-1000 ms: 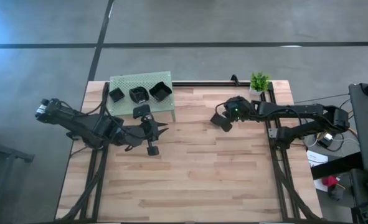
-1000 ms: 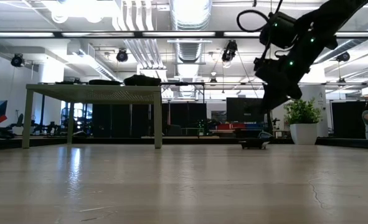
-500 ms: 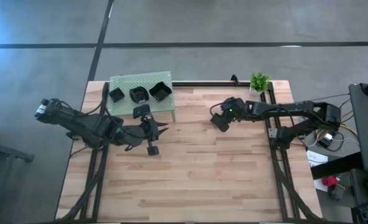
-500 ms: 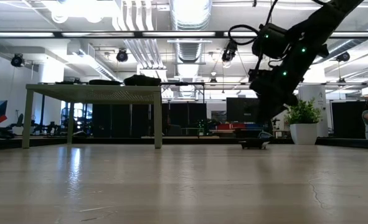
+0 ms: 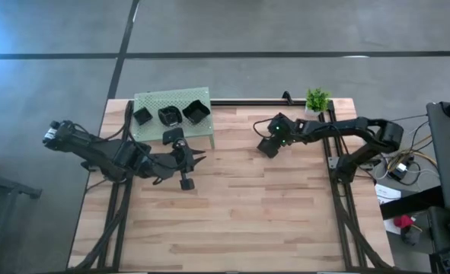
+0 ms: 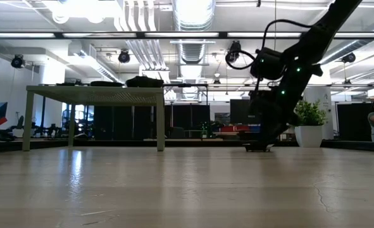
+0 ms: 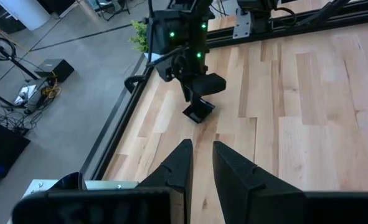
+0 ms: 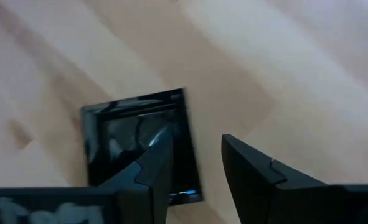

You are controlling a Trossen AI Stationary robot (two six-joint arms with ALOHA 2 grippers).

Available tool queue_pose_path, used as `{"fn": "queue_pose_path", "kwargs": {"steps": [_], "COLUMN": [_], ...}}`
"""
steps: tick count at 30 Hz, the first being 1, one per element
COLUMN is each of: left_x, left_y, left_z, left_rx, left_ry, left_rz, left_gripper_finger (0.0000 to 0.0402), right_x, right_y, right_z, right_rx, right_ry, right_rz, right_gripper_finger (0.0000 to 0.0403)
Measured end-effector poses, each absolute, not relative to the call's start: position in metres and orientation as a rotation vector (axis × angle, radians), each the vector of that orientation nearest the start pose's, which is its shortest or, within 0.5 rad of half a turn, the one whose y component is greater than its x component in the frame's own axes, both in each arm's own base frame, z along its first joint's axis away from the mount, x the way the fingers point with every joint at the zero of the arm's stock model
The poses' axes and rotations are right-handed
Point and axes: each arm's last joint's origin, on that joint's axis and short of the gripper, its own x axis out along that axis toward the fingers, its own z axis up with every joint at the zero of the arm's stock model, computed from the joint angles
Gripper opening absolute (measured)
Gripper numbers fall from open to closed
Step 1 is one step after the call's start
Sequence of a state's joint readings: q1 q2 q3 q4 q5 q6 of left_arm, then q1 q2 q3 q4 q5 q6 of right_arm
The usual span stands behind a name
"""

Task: Pick & Place Mini shaped plates
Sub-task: Stack the black square shaped plate on top of the square shaped plate on the shelf

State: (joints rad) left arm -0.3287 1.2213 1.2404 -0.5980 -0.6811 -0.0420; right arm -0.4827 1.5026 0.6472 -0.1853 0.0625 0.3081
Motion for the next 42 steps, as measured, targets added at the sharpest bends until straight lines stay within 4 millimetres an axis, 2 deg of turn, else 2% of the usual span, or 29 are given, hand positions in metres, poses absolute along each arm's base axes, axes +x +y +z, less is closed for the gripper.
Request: {"fn": "queue_pose_path", "kwargs": {"steps": [6, 12, 20, 28, 35, 42], "left_x": [0.241, 0.241, 0.241, 0.241, 0.242, 0.242], "left_y": [-0.063, -0.063, -0.063, -0.063, -0.063, -0.063], "left_z": [0.367, 0.367, 0.366, 0.366, 0.366, 0.366], "left_rx": [0.25, 0.25, 0.251, 0.25, 0.25, 0.25], "left_ry": [0.503, 0.504, 0.505, 0.505, 0.504, 0.505], "left_rz": [0.35, 0.351, 0.35, 0.351, 0.351, 0.352], "left_gripper_finger": [0.0058, 0.0058, 0.0058, 0.0058, 0.0058, 0.0058], "right_x": [0.229, 0.232, 0.233, 0.234, 0.239, 0.238], "right_y": [-0.124, -0.125, -0.124, -0.124, -0.115, -0.092], "right_z": [0.129, 0.128, 0.129, 0.132, 0.149, 0.184], "right_rx": [0.481, 0.473, 0.48, 0.462, 0.423, 0.358], "right_ry": [0.983, 0.992, 0.989, 0.979, 0.923, 0.799], "right_rz": [-0.633, -0.574, -0.527, -0.521, -0.485, -0.413], "right_gripper_finger": [0.012, 0.0103, 0.0017, 0.0009, 0.0008, 0.0008]}}
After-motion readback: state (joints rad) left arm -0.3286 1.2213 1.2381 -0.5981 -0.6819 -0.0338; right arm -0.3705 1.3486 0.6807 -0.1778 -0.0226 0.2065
